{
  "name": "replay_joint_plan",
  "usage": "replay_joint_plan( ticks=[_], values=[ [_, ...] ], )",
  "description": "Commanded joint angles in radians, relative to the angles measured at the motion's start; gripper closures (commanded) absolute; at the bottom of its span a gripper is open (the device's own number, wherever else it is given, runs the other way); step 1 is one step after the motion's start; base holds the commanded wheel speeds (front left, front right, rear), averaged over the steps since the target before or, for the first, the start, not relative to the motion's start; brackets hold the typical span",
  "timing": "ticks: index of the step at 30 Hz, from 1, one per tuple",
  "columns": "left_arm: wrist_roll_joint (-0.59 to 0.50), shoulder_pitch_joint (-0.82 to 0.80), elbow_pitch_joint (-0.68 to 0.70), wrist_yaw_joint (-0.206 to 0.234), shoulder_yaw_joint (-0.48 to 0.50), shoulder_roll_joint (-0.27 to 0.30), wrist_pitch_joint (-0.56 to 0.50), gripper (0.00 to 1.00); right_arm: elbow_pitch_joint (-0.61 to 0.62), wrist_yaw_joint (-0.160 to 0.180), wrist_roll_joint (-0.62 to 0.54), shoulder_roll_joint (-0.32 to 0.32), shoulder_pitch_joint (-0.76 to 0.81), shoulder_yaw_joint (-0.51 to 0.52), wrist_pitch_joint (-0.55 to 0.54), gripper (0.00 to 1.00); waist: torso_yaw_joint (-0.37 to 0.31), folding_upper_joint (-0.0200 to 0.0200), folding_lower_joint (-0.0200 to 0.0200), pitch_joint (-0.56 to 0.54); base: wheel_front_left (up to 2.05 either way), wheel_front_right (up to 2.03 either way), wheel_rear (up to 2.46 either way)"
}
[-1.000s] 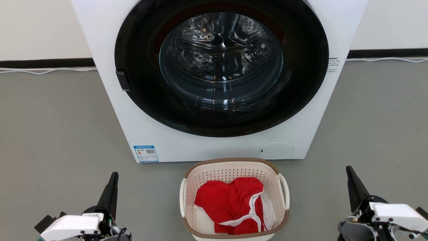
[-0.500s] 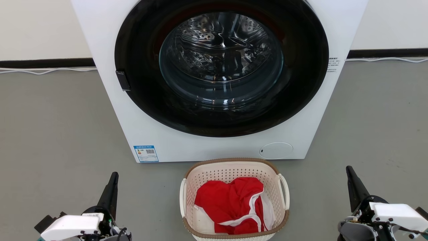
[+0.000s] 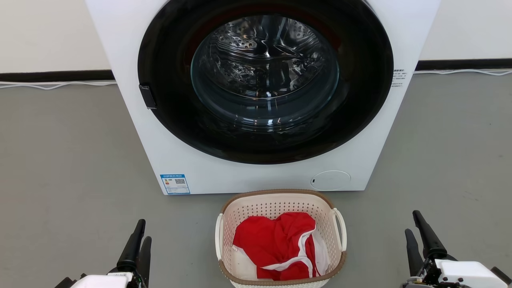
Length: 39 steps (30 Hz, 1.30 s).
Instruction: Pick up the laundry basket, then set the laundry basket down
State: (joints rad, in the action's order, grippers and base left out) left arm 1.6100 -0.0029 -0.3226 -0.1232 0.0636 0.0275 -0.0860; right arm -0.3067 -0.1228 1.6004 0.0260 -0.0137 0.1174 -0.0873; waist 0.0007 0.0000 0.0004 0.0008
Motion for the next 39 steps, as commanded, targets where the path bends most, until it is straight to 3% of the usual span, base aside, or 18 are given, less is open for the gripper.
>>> replay_joint_plan(
  ticks=[1, 13, 39],
  values=[
    [0.0, -0.031, 0.031, -0.001, -0.004, 0.006, 0.009, 0.0, 0.035, -0.001, -0.011, 0.008, -0.024, -0.009, 0.013, 0.0, 0.001, 0.0, 0.0003, 0.001, 0.0, 0.0, 0.0],
    [-0.051, -0.029, 0.027, -0.001, -0.028, 0.01, 0.044, 0.0, 0.065, -0.002, -0.093, 0.01, -0.012, -0.019, 0.048, 0.0, 0.005, 0.0, -0.0003, 0.002, 0.0, 0.0, 0.0],
    [-0.355, -0.027, 0.041, 0.029, -0.029, 0.012, 0.118, 0.0, 0.109, -0.003, -0.52, 0.013, -0.013, -0.016, 0.121, 0.0, 0.013, 0.0, -0.0003, 0.001, 0.0, 0.0, 0.0]
  ],
)
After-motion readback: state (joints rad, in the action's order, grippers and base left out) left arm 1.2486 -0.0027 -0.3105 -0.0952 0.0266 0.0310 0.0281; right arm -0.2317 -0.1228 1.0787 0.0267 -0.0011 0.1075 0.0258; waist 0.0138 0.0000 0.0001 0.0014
